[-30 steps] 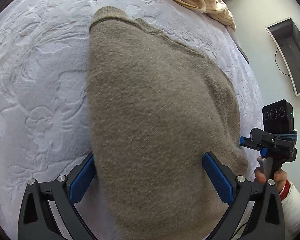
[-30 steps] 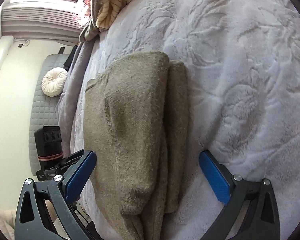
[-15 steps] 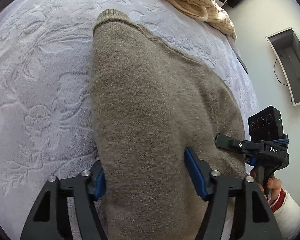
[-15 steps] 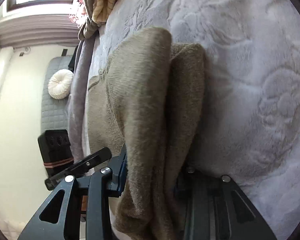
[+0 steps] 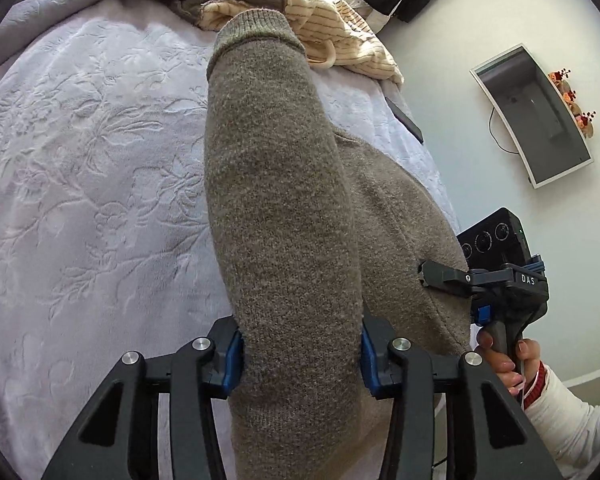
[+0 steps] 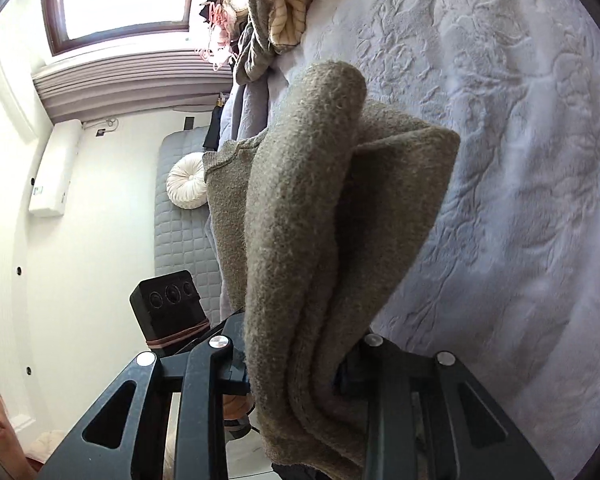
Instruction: Fold small clothes
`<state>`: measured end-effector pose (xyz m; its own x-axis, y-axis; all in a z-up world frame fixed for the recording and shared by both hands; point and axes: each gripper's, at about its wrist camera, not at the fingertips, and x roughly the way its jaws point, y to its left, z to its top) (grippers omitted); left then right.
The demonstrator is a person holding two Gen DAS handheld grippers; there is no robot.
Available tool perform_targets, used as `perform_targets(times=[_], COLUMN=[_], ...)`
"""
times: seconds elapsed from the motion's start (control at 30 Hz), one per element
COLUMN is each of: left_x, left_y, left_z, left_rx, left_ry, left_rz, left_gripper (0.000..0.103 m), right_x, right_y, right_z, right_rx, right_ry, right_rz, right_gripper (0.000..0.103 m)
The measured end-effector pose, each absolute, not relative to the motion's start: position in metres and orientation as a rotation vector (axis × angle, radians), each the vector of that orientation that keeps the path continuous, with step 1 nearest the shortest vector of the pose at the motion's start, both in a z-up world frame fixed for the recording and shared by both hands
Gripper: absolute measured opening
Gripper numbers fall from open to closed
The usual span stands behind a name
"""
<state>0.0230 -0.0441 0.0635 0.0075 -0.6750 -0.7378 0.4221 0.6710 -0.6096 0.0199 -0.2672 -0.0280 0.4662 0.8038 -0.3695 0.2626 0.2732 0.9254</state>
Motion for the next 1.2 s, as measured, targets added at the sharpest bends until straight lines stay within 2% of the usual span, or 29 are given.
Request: perform_targets(times=[0.23, 0.47, 0.57, 0.6, 0.63, 0.67, 0.77, 0.8, 0.83, 1.0, 1.2], left_x=[-0.027, -0.069, -0.083, -0.083, -0.085, -0.086, -0.091, -0.094, -0.094, -0.1, -0.11], left_y=[-0.003, 0.03, 0.048, 0.052, 0.054, 0.057, 0.078, 0.086, 0.087, 0.095, 0.072], left_z=[0.066, 0.019, 0.006, 0.007, 0.01, 0.015, 0.024, 0.027, 0.03, 0.039, 0.036], left_rx=[-0.266, -0.217, -0.171, -0.184, -0.186, -0.167, -0.099, -0.092, -0.082, -0.072, -0.004], left_ry=[1.367, 1.458, 1.44, 1.429, 1.42, 1.406, 1.368, 1.364, 1.356, 1.342, 1.34], left_rz=[-0.826, -0.672, -0.539, -0.532, -0.525, -0.505, -0.457, -0.448, -0.439, -0.423, -0.46], left_gripper=[0.047, 0.047, 0.05, 0.05, 0.052, 0.06, 0.063, 0.063, 0.063, 0.063, 0.063], right_x=[-0.025, -0.051, -0.052, -0.052, -0.052, -0.053, -0.055, -0.058, -0.06, -0.098, -0.113], right_y=[-0.229, -0.186, -0.179, -0.18, -0.181, -0.182, -0.182, -0.181, -0.18, -0.167, -0.142], right_z=[-0.013, -0.06, -0.076, -0.076, -0.072, -0.063, -0.031, -0.02, -0.011, 0.006, -0.015], right_rx=[1.286, 1.284, 1.106, 1.04, 0.974, 0.899, 0.684, 0.653, 0.65, 0.766, 0.915], right_ry=[1.134, 1.239, 1.371, 1.403, 1.419, 1.417, 1.394, 1.382, 1.366, 1.351, 1.362], right_rz=[0.495, 0.478, 0.319, 0.255, 0.203, 0.163, 0.055, 0.039, 0.048, 0.13, 0.173], right_gripper=[0.032, 0.032, 0.046, 0.06, 0.067, 0.067, 0.065, 0.054, 0.049, 0.049, 0.048])
